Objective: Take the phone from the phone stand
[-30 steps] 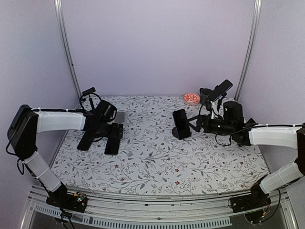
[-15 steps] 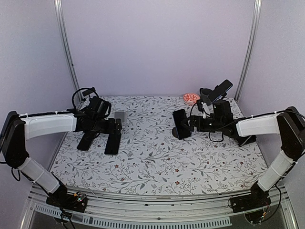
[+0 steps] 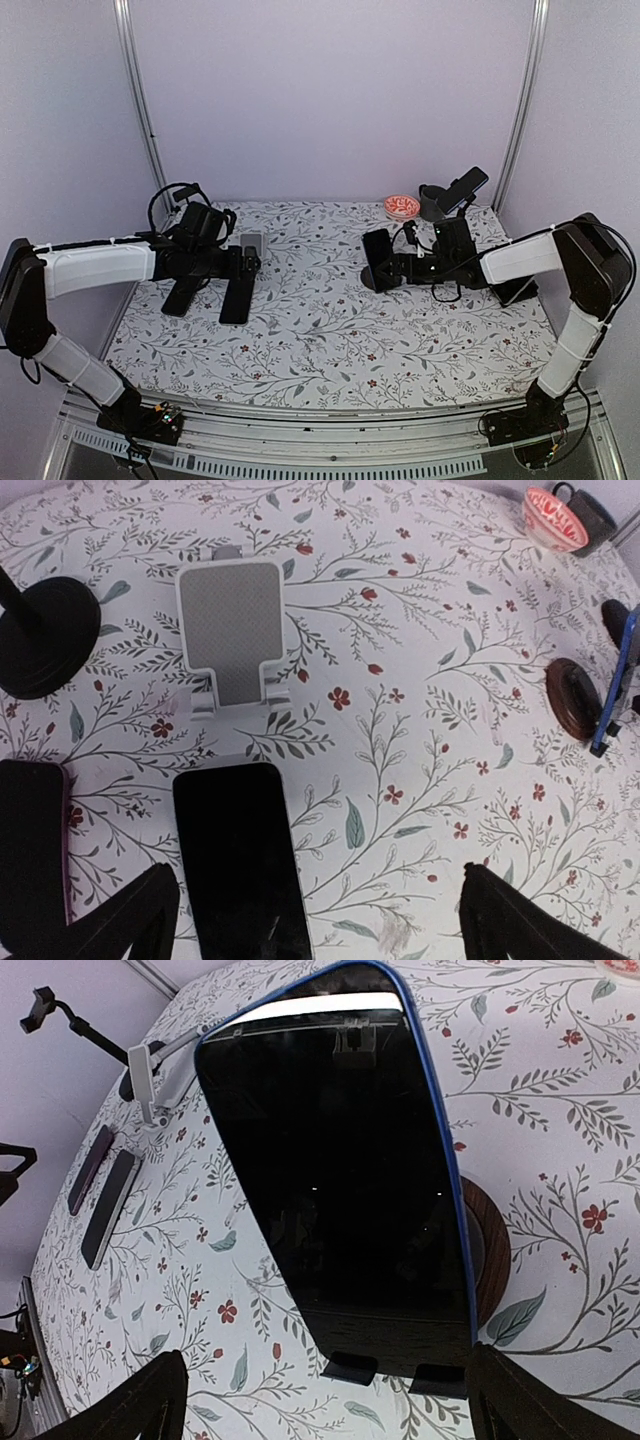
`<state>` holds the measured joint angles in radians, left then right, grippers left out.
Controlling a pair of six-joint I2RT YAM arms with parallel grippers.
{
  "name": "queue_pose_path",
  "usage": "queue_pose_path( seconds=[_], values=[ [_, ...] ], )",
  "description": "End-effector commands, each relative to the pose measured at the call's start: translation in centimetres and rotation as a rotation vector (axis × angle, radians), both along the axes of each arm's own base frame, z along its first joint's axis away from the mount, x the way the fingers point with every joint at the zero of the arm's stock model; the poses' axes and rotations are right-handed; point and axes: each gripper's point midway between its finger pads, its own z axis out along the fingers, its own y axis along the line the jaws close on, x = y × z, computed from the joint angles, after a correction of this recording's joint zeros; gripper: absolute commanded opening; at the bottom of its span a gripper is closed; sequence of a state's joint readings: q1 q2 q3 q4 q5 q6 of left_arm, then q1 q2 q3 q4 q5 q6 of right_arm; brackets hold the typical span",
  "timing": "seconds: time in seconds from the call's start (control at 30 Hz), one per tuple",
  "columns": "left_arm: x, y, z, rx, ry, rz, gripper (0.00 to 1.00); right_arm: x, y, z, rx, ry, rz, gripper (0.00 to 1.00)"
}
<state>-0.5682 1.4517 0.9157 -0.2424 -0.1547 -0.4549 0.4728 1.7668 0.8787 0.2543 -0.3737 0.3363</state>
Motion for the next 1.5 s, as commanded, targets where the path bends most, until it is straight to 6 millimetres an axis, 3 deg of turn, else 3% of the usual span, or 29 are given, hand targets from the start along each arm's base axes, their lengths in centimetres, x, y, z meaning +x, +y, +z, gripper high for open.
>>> queue_pose_path(
  seconds=[0.0,0.27,0.63,0.9,1.2,1.47],
  values=[
    [-0.3,-1.1,1.0,-0.026,-0.037,-0.041,0.99,1.0,0.3,-0.4,0.028,0.02,-0.003,0.99],
    [0.0,-1.4,1.6,-0.03,-0.054,-0.047,0.99,0.6,0.2,-2.4,0.025,0.076,-0.006,0.99],
    [0.3,-2.1,1.5,-0.033,-0.057,-0.056,0.99,-1.6,1.6,-2.3,0.14,0.127,0.059,0.99],
    [0.7,-3.4,1.5,-0.046,-0.067,-0.089,0.99,-3.1,3.9,-1.9,0.159,0.127,0.117,0.99],
    [2.2,-7.4,2.4,-0.086,-0.125,-0.202,0.99,-4.8,6.6,-1.5,0.196,0.135,0.183,0.99],
    [3.8,-14.1,2.6,-0.095,-0.19,-0.363,0.99,-5.3,4.9,1.5,0.2,0.049,0.138,0.99]
  ],
)
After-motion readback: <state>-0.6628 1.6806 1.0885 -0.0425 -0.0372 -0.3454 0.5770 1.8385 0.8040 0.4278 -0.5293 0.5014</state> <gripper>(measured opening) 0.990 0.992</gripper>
